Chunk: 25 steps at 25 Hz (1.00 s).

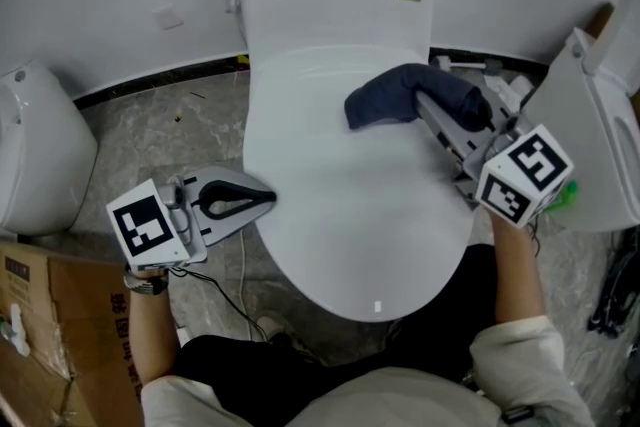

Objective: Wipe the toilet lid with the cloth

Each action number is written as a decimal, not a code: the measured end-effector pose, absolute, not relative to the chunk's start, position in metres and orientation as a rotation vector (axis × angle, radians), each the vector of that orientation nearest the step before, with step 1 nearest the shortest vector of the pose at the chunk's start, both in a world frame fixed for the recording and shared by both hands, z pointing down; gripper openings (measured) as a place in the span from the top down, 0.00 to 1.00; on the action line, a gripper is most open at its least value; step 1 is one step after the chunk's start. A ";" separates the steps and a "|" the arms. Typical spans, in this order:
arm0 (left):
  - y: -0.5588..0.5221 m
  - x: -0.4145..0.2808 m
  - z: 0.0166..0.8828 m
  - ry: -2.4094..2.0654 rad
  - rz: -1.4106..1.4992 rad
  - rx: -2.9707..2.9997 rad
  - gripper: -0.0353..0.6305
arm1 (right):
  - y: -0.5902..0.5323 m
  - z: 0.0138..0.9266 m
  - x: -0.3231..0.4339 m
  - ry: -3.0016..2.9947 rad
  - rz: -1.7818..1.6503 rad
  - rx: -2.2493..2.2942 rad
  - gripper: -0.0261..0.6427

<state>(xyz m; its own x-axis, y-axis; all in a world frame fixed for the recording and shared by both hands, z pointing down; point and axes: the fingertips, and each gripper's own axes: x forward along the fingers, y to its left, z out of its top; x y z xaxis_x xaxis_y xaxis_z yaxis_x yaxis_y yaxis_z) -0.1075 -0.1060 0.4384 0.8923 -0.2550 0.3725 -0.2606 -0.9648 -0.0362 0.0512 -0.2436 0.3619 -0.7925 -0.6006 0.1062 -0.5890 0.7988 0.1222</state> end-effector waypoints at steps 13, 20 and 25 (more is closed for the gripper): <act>-0.102 -0.105 0.455 -0.365 0.655 3.025 0.95 | -0.257 0.380 0.045 -2.834 -0.105 0.970 0.83; -0.100 -0.104 0.464 -0.337 0.692 3.032 0.95 | -0.265 0.392 0.043 -2.803 -0.093 0.968 0.83; -0.101 -0.102 0.471 -0.349 0.698 3.020 0.95 | -0.267 0.402 0.040 -2.779 -0.088 0.945 0.83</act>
